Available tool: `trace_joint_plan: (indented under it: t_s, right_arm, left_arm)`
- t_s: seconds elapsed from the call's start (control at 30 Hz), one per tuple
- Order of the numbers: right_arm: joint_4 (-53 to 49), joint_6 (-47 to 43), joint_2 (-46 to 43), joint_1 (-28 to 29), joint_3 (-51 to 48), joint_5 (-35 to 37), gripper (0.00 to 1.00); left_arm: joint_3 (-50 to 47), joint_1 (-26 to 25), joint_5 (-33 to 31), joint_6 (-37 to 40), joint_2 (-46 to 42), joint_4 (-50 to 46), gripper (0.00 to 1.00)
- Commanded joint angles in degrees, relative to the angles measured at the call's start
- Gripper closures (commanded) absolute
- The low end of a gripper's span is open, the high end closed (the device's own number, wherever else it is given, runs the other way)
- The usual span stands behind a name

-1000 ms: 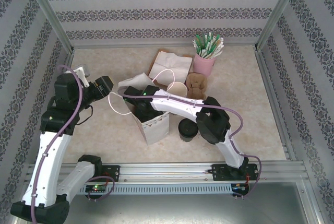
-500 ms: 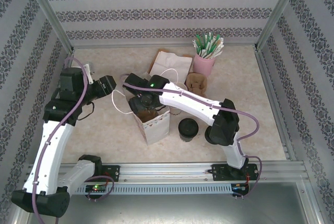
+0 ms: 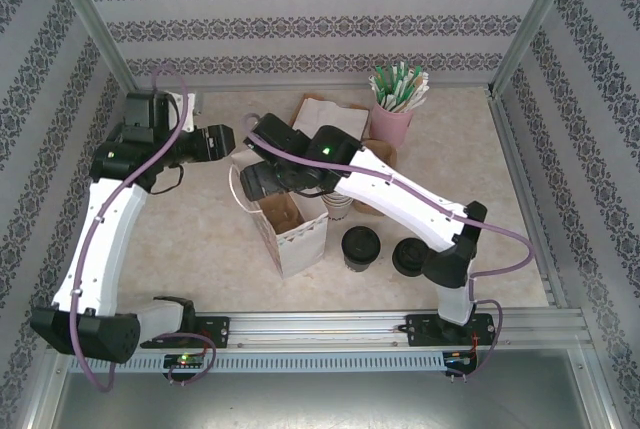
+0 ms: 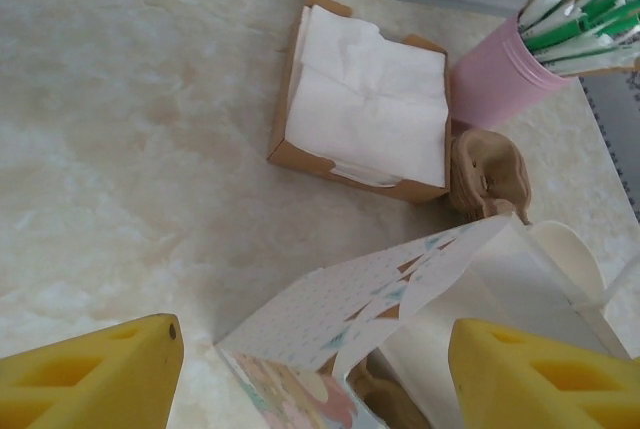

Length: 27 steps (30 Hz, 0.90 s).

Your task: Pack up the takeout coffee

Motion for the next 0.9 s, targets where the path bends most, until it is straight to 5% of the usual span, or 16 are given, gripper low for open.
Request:
trace_joint_plan:
  t_s: [0.0,0.27,0.67,0.87]
  right_arm:
    - [-1.8,-1.4,-2.9,0.8,1.0,1.8,0.11]
    - [-0.1,-1.0,-8.2,1.1,-3.3,4.7,0.19]
    - [8.2,-0.2,-26.4,1.2,-24.1,10.7,0.19]
    - [5.6,-0.3,-31.6,-0.6,-30.1,11.9,0.19]
  left_arm:
    - [4.6,-0.6,5.4,7.4,3.3,-4.5,0.28]
    - [10.9,-2.8,10.9,15.5,11.6,-8.9,0.35]
    - [19.4,-8.4,4.1,26.7,19.9,-19.0,0.33]
    - [19.9,-8.7,2.8,26.0,22.4,-19.4,0.4]
